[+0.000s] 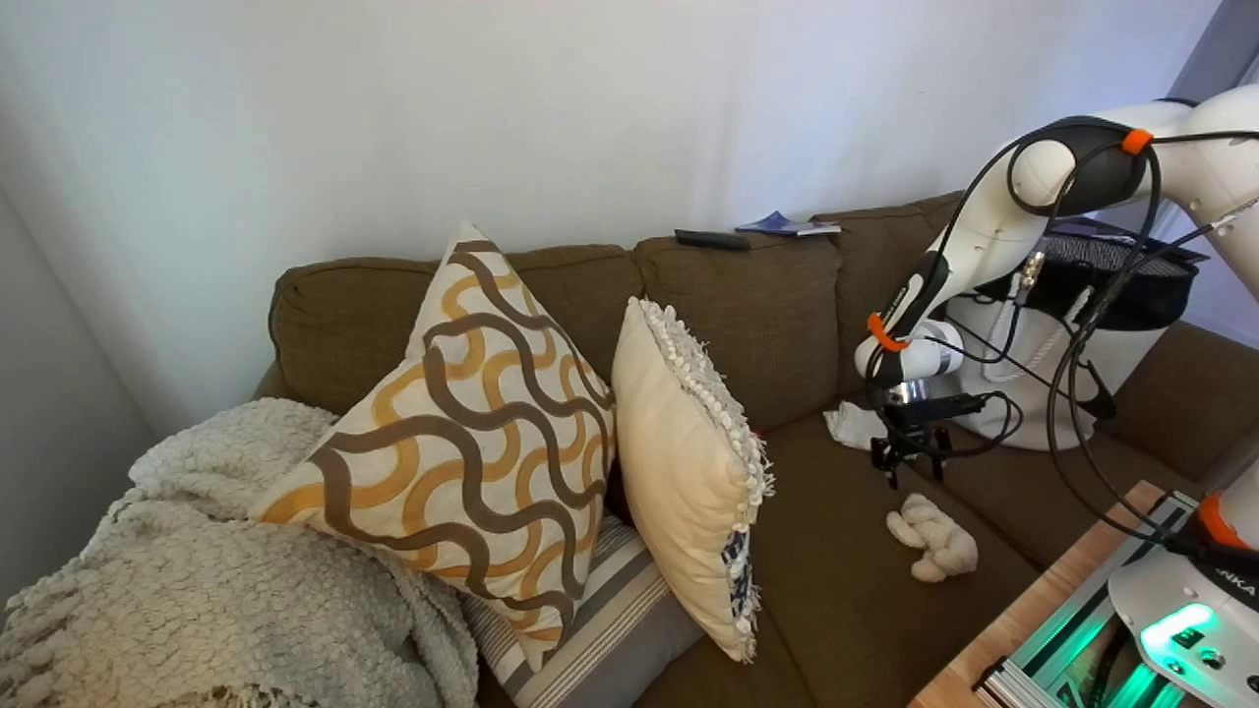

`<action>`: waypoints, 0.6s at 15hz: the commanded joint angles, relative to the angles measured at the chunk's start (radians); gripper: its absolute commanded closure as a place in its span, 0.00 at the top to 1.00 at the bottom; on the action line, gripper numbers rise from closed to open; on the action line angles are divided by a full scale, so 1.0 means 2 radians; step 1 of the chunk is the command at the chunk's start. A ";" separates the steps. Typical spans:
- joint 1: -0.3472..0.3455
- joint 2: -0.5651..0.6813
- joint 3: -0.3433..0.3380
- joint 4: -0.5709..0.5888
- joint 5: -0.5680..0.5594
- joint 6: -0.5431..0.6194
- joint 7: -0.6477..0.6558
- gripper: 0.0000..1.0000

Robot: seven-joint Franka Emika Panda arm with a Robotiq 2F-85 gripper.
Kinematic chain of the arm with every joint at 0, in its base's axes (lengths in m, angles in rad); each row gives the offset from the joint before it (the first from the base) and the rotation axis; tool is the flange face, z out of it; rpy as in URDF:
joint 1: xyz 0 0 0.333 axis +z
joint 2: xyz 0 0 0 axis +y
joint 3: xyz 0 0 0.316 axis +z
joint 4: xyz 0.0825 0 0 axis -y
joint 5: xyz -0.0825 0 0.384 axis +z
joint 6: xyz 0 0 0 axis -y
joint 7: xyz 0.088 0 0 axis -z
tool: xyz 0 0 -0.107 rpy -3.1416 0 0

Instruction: Move the teddy bear from the seat to the backrest of the couch

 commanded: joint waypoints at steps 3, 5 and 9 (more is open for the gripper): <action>-0.016 0.041 0.004 0.018 0.023 -0.010 0.024 1.00; -0.018 0.056 0.004 0.027 0.030 -0.015 0.029 1.00; -0.020 0.082 0.007 0.046 0.038 -0.019 0.032 1.00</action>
